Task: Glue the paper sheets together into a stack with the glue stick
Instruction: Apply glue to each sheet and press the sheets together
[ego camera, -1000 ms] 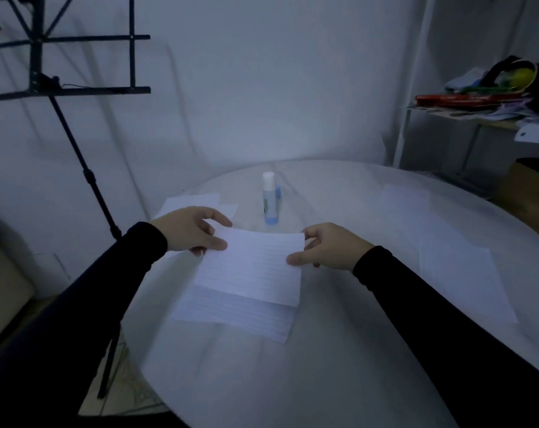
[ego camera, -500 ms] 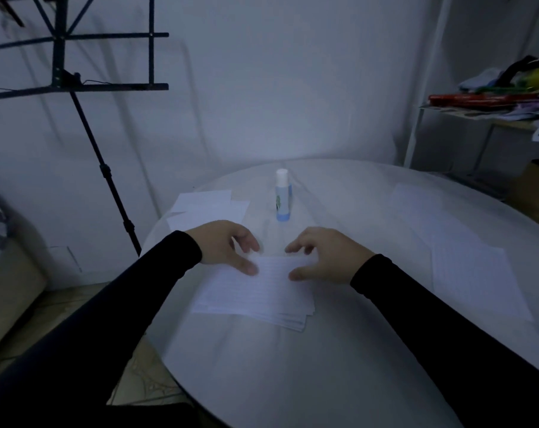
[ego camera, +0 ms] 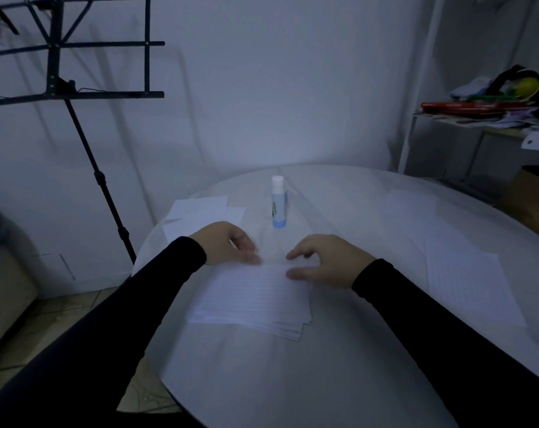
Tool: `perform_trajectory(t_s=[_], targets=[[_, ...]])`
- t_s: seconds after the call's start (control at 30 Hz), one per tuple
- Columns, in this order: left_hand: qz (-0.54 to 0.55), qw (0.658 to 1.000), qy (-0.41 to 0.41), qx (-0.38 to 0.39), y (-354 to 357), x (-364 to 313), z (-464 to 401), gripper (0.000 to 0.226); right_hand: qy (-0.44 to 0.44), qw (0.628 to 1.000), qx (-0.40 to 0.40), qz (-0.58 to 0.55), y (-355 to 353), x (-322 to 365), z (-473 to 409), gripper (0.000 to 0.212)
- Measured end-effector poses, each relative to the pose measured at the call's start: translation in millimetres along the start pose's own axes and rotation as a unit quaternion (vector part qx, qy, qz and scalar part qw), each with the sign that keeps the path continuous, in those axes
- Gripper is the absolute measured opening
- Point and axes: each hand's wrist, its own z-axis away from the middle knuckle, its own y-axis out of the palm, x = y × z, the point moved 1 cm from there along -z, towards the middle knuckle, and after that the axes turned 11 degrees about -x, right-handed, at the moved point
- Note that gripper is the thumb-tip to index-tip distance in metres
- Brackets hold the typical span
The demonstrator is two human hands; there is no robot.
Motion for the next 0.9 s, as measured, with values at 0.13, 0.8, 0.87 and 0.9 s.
perform_trajectory(t_s=[0.13, 0.8, 0.87, 0.9], targets=[[0.099, 0.981, -0.047, -0.16, 1, 9, -25, 0.025, -0.006, 0.998, -0.059, -0.011, 4, 9, -8, 0.029], [0.311, 0.942, -0.033, -0.118, 4, 1, -122, 0.024, -0.078, 0.99, 0.056, 0.103, 73, 33, -131, 0.046], [0.325, 0.931, -0.046, -0.159, -12, 16, -117, 0.023, -0.066, 0.99, 0.04, 0.115, 73, 32, -137, 0.049], [0.322, 0.929, -0.052, -0.174, -18, 25, -115, 0.023, -0.058, 0.991, 0.031, 0.117, 74, 31, -141, 0.05]])
